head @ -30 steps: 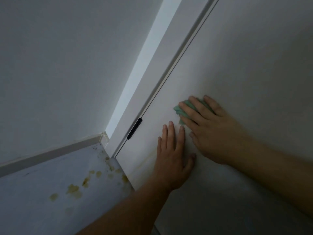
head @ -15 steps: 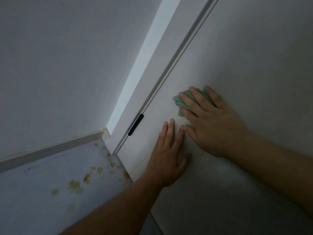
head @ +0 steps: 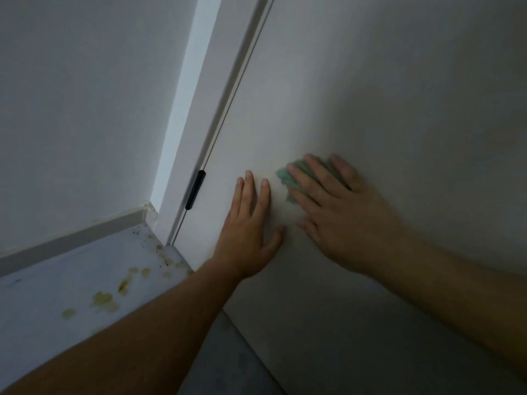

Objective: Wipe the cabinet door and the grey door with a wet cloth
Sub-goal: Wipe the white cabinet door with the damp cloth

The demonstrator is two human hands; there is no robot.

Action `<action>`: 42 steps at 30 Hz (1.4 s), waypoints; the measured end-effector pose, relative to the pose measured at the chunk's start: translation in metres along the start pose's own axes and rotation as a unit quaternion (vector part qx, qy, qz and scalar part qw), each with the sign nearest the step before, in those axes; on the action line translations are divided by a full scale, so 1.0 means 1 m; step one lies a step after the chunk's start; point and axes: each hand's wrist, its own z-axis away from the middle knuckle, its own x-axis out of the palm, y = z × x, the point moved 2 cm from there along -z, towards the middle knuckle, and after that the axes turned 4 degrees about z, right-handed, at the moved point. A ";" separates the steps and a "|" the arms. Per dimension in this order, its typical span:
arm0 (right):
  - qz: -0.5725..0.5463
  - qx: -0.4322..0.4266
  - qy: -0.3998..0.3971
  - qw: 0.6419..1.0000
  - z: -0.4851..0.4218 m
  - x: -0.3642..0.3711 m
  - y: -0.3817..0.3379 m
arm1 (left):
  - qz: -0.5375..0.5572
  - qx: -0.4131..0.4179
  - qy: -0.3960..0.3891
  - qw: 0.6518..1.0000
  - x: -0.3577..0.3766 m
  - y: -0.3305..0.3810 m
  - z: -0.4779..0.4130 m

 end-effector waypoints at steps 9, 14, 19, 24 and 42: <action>-0.051 0.016 -0.009 0.999 0.131 0.011 -0.003 | 0.001 -0.028 0.006 1.000 0.008 0.007 0.001; -0.083 0.057 -0.001 0.995 0.091 -0.001 -0.002 | 0.019 -0.026 0.010 0.999 0.009 0.006 0.001; -0.162 0.075 -0.018 0.984 -0.034 -0.018 -0.009 | 0.061 -0.020 0.050 0.997 -0.006 0.001 0.005; -0.319 0.063 -0.052 0.944 -0.083 -0.025 -0.011 | 0.089 0.005 0.097 0.991 -0.026 0.010 -0.002; -0.135 0.001 0.036 0.990 -0.045 -0.020 0.033 | 0.148 -0.045 0.143 0.978 -0.010 -0.011 -0.037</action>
